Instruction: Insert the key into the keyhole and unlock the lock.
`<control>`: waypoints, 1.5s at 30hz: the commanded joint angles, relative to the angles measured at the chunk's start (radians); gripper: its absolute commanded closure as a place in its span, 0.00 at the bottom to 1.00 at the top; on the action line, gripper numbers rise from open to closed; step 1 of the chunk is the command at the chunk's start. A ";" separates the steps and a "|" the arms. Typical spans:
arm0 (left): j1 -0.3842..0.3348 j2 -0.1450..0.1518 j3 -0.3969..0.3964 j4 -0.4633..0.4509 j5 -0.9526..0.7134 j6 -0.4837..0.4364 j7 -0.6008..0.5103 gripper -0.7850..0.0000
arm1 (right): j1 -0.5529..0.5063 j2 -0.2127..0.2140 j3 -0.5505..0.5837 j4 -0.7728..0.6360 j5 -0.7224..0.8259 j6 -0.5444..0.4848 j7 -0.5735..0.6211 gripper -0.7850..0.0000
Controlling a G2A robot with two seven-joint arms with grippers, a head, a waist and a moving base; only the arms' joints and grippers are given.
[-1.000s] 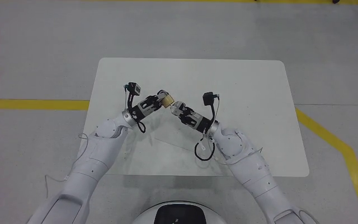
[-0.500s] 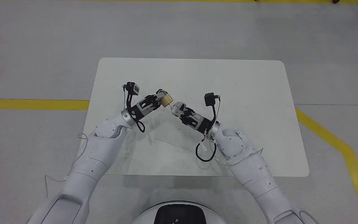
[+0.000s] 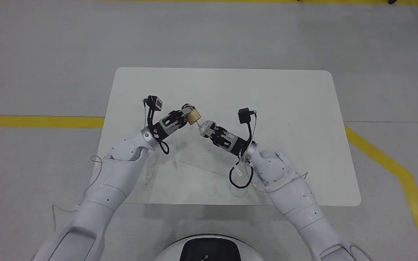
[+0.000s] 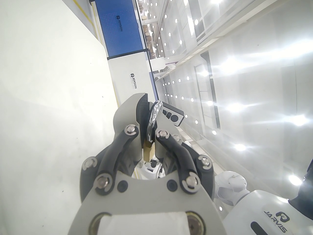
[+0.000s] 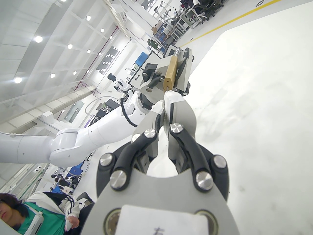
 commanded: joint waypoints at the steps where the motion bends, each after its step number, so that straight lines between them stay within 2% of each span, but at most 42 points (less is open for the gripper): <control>1: 0.000 0.000 0.000 0.000 0.006 0.001 0.002 1.00 | -0.002 0.000 0.000 -0.002 -0.005 0.004 -0.006 1.00; 11: 0.008 0.002 -0.002 -0.016 0.052 -0.007 0.024 1.00 | -0.006 0.000 0.002 -0.010 -0.029 0.024 -0.020 1.00; 25: 0.015 0.001 0.004 -0.027 0.044 0.036 0.008 1.00 | -0.007 -0.001 0.003 -0.012 -0.028 0.035 -0.031 1.00; 26: 0.014 0.000 0.004 -0.024 0.041 0.040 0.006 1.00 | -0.006 -0.001 0.004 -0.011 -0.024 0.034 -0.031 0.69; 27: 0.012 0.000 0.003 -0.021 0.038 0.043 0.005 1.00 | -0.006 -0.001 0.005 -0.009 -0.018 0.034 -0.030 0.18; 28: 0.011 0.000 0.002 -0.018 0.035 0.048 0.003 1.00 | -0.006 -0.001 0.006 -0.008 -0.010 0.034 -0.029 0.00; 43: 0.009 0.000 -0.002 -0.012 0.019 0.061 -0.003 1.00 | -0.004 -0.001 0.008 -0.003 0.014 0.032 -0.020 0.00; 45: 0.026 0.003 -0.017 -0.025 0.003 0.086 0.024 1.00 | -0.004 -0.001 0.008 -0.003 0.014 0.032 -0.020 0.00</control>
